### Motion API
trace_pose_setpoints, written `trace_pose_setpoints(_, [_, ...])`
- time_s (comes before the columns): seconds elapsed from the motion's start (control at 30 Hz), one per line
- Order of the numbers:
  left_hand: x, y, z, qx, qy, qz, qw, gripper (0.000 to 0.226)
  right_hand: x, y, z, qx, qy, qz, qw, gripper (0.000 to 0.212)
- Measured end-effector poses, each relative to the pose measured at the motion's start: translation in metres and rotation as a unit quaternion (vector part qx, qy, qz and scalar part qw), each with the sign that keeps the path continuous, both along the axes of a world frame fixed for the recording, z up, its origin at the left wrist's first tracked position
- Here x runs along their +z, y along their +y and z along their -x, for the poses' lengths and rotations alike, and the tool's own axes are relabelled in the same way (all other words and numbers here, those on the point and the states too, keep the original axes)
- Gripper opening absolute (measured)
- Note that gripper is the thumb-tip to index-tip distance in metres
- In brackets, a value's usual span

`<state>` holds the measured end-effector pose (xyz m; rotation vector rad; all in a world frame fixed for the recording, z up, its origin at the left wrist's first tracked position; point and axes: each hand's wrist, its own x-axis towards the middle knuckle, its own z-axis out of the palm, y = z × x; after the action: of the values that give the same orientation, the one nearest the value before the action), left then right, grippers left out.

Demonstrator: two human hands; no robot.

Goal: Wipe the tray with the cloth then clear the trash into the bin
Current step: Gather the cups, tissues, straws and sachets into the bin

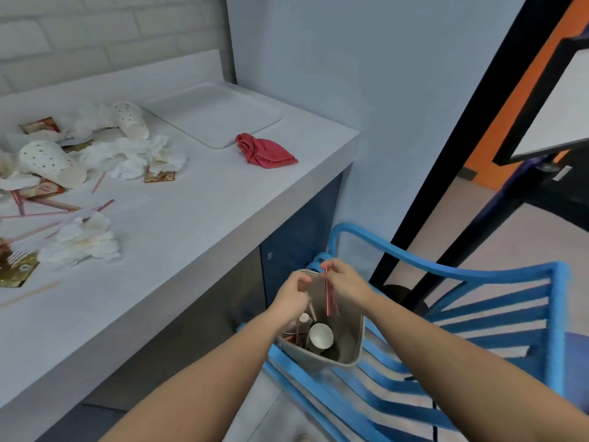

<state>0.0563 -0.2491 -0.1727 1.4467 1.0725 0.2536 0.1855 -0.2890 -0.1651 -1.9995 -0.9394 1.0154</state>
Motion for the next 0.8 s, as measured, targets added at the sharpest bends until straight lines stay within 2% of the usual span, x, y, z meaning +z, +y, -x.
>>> trace_pose_setpoints(0.1, [-0.011, 0.003, 0.002, 0.011, 0.05, -0.004, 0.999, 0.046, -0.009, -0.006, -0.009, 0.017, -0.021, 0.046, 0.999, 0.012])
trace_pose_setpoints(0.2, [-0.008, 0.009, 0.003, 0.039, 0.046, -0.031, 0.998, 0.038, -0.006, 0.002, -0.014, 0.035, -0.046, 0.056, 0.997, 0.019])
trace_pose_setpoints(0.37, [0.026, 0.019, 0.011, 0.085, -0.004, -0.164, 0.983, 0.025, 0.019, 0.027, 0.0, 0.102, -0.096, 0.037, 0.989, 0.023])
trace_pose_setpoints(0.6, [0.083, 0.037, 0.054, 0.201, -0.044, -0.343, 0.917, 0.023, 0.079, 0.071, 0.057, 0.219, -0.16, -0.058, 0.961, 0.017])
trace_pose_setpoints(0.8, [0.109, 0.058, 0.111, 0.309, 0.011, -0.406, 0.86, 0.028, 0.114, 0.109, 0.122, 0.258, -0.263, -0.117, 0.922, 0.023])
